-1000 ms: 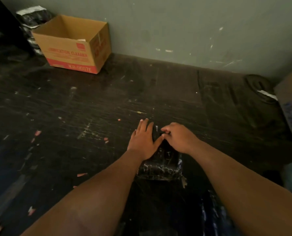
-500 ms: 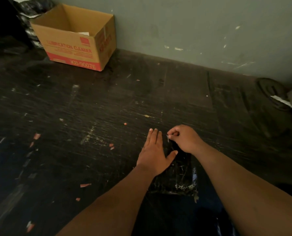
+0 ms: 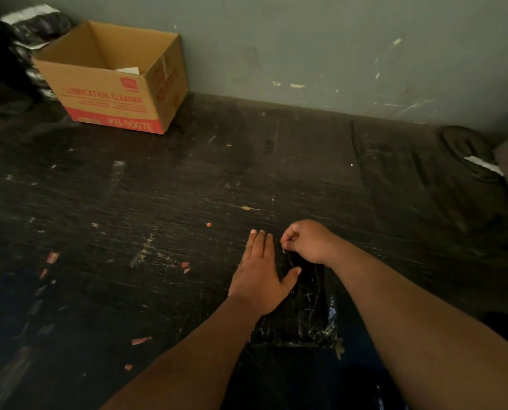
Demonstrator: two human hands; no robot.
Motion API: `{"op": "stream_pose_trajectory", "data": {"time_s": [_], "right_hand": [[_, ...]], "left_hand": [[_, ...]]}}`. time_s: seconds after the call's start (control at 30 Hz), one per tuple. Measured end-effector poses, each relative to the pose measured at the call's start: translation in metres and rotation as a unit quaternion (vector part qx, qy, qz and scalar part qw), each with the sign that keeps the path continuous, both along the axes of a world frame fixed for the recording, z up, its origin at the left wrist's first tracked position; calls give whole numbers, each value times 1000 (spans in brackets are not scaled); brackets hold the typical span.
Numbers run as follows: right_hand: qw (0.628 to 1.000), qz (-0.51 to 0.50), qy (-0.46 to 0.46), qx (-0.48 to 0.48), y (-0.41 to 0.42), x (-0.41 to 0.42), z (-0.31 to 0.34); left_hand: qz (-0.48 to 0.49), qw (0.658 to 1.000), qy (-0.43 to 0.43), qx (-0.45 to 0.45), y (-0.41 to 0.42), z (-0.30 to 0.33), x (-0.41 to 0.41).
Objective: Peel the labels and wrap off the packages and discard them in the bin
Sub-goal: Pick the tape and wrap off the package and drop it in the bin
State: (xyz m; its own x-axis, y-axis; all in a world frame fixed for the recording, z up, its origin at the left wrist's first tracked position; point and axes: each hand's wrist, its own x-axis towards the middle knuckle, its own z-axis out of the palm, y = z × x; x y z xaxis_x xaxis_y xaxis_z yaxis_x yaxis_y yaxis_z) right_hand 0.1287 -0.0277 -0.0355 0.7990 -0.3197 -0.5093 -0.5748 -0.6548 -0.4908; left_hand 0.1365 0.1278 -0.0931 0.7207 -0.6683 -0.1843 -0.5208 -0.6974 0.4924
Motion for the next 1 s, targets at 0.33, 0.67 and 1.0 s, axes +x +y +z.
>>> {"op": "stream_pose_trajectory", "data": {"time_s": [0.33,0.67,1.0], "right_hand": [[999,-17,25,26,4,3,8],[998,-3,48,31,-1,4,10],[996,33,80,18,-3,7,13]], "left_hand": [[-3,1000,-2,24,-1,3,-1],[-5,1000,7,24,-3,1,1],[-7,1000,5,25,-2,2,0]]}}
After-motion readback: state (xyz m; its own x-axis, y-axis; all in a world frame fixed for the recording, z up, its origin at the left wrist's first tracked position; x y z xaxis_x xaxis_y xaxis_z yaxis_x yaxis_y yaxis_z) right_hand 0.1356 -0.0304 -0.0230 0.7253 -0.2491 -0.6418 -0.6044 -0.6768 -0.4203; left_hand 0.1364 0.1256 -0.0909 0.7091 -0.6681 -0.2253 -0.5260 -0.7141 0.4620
